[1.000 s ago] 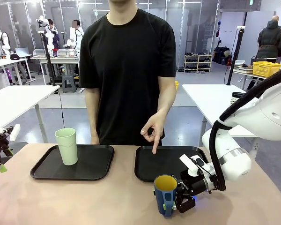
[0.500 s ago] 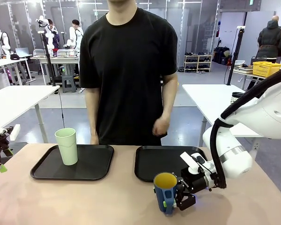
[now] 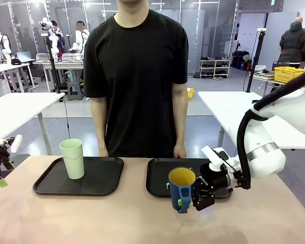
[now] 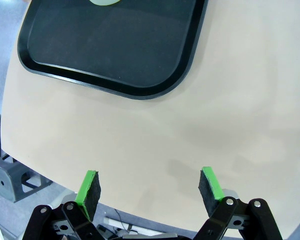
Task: Sort and store the cups by type.
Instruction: Pick up the Handle plastic cup and place it into the empty Flat Tray.
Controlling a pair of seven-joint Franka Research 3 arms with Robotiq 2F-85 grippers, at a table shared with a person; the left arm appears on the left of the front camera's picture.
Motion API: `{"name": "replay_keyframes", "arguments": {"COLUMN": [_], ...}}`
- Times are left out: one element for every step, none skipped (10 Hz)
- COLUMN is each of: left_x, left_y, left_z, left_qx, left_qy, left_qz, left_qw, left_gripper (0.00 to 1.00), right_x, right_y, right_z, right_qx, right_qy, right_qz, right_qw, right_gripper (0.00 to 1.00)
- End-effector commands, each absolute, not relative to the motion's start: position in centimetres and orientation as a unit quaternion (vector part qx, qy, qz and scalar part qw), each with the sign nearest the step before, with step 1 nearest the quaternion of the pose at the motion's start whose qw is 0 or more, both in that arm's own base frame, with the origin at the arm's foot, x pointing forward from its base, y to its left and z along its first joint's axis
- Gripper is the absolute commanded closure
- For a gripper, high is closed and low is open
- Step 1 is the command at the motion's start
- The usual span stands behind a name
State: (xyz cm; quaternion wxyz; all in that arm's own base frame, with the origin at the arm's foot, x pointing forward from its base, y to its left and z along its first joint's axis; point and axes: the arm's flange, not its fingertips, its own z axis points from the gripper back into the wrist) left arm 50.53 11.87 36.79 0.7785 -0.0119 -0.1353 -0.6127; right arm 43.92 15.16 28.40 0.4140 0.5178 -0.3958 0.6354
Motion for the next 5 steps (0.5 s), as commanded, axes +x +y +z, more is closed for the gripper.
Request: {"name": "replay_keyframes", "arguments": {"left_x": [50.5, 50.5, 50.5, 50.5, 50.5], "left_y": [12.0, 12.0, 12.0, 12.0, 12.0], "left_z": [36.9, 36.9, 36.9, 36.9, 36.9], "left_qx": [-0.012, -0.012, -0.012, -0.012, -0.012], "left_qy": [-0.148, -0.148, -0.148, -0.148, -0.148], "left_qz": [-0.616, -0.616, -0.616, -0.616, -0.616], "left_qw": [0.774, 0.774, 0.774, 0.774, 0.774], "left_gripper": [0.00, 0.00, 0.00, 0.00, 0.00], "right_x": [42.9, 42.8, 42.1, 43.3, 43.3], "right_y": [15.0, 15.0, 15.3, 15.0, 15.0], "right_z": [29.6, 29.9, 30.2, 29.6, 29.6], "right_qx": [0.511, 0.505, 0.500, 0.510, 0.510], "right_qy": [-0.403, -0.417, -0.427, -0.406, -0.406], "right_qz": [0.626, 0.619, 0.612, 0.635, 0.635], "right_qw": [0.430, 0.434, 0.439, 0.415, 0.415], "right_gripper": [0.40, 0.40, 0.40, 0.40, 0.40]}}
